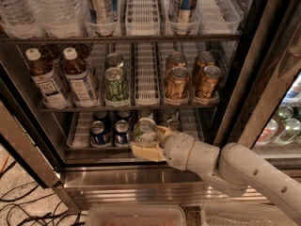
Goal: Pick 7up can from bottom shelf of fridge
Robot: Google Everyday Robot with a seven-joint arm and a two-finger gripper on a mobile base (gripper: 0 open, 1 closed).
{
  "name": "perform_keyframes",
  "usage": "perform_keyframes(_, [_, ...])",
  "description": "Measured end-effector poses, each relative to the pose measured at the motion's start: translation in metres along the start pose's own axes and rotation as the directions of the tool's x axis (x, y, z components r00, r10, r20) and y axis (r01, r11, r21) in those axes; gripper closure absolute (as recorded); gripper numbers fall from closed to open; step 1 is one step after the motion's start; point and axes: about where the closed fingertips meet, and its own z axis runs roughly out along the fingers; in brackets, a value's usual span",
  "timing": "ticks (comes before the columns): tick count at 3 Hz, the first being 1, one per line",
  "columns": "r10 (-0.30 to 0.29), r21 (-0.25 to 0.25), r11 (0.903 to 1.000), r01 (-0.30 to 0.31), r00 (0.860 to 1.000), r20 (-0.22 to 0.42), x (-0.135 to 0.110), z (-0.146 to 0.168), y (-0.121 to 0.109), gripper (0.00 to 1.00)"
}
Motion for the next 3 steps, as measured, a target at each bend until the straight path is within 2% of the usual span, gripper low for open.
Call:
perform_keyframes(1, [0.058, -0.018, 0.9982, -0.056, 0.996, 0.073, -0.034, -0.006, 0.004, 1.0])
perform_keyframes(2, [0.087, -0.04, 0.9958, -0.082, 0.987, 0.133, -0.066, -0.015, 0.01, 1.0])
perform_keyframes(3, [0.078, -0.046, 0.9962, -0.074, 0.993, 0.094, -0.082, -0.026, 0.016, 1.0])
